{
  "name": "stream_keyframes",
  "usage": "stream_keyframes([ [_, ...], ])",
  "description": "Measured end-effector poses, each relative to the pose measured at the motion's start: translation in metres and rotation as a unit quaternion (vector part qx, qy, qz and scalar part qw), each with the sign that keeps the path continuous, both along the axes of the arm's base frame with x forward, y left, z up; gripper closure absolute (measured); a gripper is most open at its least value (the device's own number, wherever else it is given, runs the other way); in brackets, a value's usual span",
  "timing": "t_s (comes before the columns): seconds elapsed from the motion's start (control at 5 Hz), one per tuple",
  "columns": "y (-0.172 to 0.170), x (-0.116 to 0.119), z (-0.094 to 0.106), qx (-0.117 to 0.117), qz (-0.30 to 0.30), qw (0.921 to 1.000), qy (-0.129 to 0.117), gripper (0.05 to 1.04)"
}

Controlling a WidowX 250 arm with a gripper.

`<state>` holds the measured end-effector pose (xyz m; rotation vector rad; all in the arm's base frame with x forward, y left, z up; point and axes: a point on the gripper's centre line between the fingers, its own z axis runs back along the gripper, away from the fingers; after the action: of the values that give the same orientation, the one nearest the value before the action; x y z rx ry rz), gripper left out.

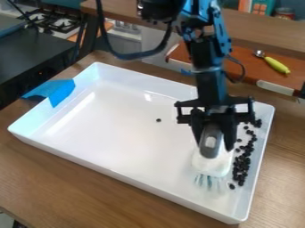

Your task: Sweep into pile

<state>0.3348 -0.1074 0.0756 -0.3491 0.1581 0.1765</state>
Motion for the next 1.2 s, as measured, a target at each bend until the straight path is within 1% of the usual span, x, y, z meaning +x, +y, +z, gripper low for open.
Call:
stream_keyframes([
  [0.2, 0.031, 0.003, 0.026, -0.021, 0.011, 0.9997, 0.000, 0.597],
  [0.4, 0.063, 0.003, 0.058, -0.046, 0.009, 0.9988, -0.015, 0.597],
  [0.6, 0.094, 0.002, 0.067, -0.034, -0.005, 0.9991, -0.025, 0.597],
  [0.8, 0.123, 0.005, 0.067, 0.001, -0.025, 0.9985, -0.049, 0.597],
  [1.0, 0.125, 0.017, 0.052, 0.047, -0.030, 0.9959, -0.071, 0.597],
  [1.2, 0.128, 0.022, 0.036, 0.078, -0.053, 0.9932, -0.068, 0.597],
])
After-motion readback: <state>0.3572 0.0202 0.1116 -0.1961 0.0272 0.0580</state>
